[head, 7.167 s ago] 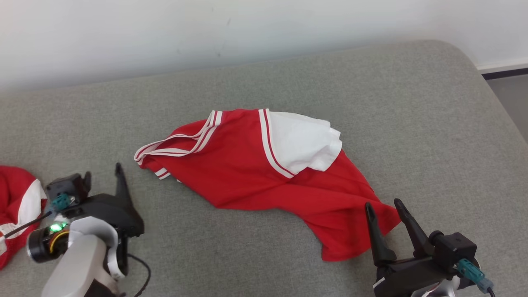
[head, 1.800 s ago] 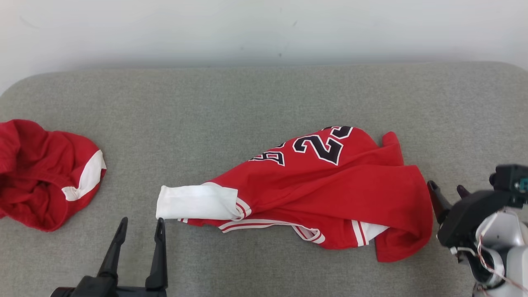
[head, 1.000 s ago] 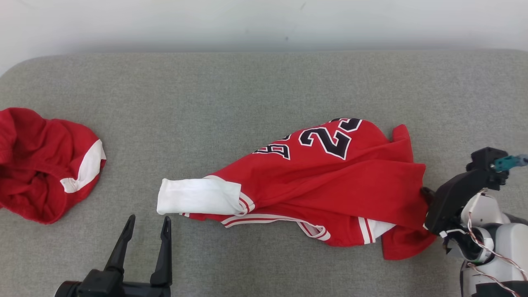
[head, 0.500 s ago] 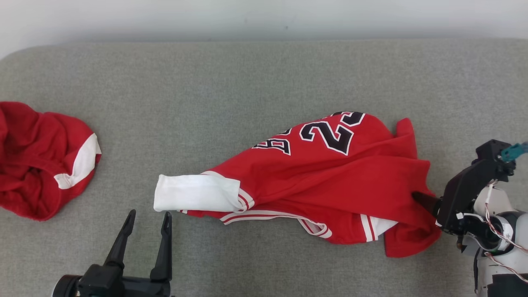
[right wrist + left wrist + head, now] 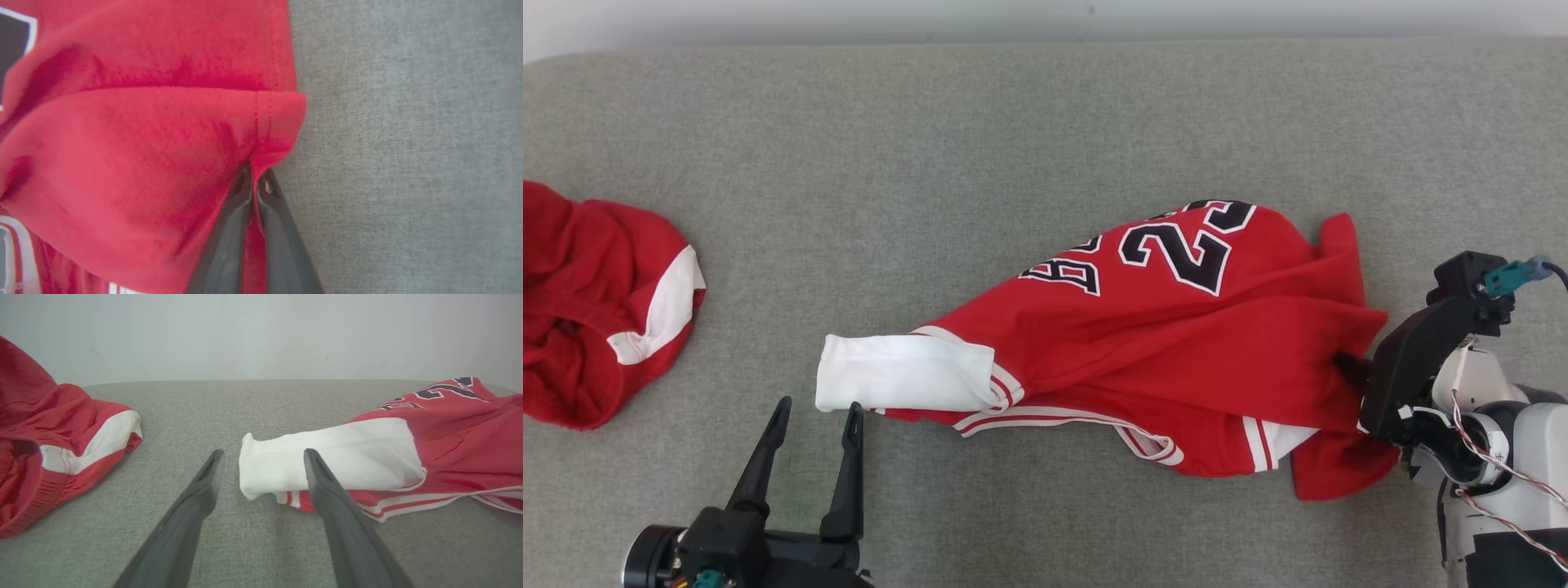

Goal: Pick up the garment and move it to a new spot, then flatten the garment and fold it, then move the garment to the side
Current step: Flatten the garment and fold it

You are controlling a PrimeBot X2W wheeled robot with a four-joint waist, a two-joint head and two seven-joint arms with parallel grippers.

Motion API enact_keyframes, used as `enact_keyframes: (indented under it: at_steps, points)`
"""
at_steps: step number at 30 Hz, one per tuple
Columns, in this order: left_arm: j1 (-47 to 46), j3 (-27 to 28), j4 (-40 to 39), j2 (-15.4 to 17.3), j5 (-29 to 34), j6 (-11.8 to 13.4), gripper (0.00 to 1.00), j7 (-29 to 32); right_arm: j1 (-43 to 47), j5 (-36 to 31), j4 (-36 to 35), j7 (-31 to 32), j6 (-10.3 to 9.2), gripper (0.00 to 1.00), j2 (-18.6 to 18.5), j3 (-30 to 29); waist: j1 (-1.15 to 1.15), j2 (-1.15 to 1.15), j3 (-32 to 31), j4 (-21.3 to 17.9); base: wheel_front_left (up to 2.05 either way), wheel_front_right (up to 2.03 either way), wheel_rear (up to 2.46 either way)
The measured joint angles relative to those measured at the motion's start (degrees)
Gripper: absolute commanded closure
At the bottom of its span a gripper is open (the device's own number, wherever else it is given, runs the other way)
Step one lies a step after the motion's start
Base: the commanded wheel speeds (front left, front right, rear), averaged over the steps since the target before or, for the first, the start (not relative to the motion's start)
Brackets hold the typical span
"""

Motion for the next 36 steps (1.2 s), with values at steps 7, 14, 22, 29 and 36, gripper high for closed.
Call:
enact_keyframes:
  at_steps: [7, 14, 22, 29, 36]
  points:
    - [0.0, -0.2, 0.3, -0.1, 0.1, 0.0, 0.0, 0.0, -0.5, -1.6, -3.3, -5.5, 0.0, 1.0, -2.7, 2.3, 0.0, 0.0, -0.7, -0.4, 0.0, 0.0, 0.0]
    - [-0.3, -0.4, 0.5, -0.3, 0.1, 0.0, 0.0, 0.0, -5.9, -5.4, -2.6, -22.3, 0.0, 1.0, -6.8, 7.2, 0.0, 0.0, -1.1, -0.2, 0.0, 0.0, 0.0]
    - [-0.4, -0.4, 0.6, -0.7, 0.1, -0.2, 0.0, 0.0, -10.5, -4.7, 4.5, -39.3, 0.0, 1.0, -11.4, 15.6, 0.0, 0.0, -1.7, 0.5, 0.0, 0.0, 0.0]
    - [0.2, -0.2, 0.5, -1.2, 0.1, -0.3, 0.0, 0.0, -0.5, -0.6, 5.2, -34.9, 0.0, 0.0, -15.3, 17.8, 0.0, 0.0, -2.2, 0.7, 0.0, 0.0, 0.0]
    - [0.8, 0.7, 0.5, -1.1, 0.3, -0.3, 0.0, 0.0, 4.6, 0.5, -0.7, -31.6, 0.0, 0.0, -14.3, 15.4, 0.0, 0.0, -2.5, -0.8, 0.0, 0.0, 0.0]
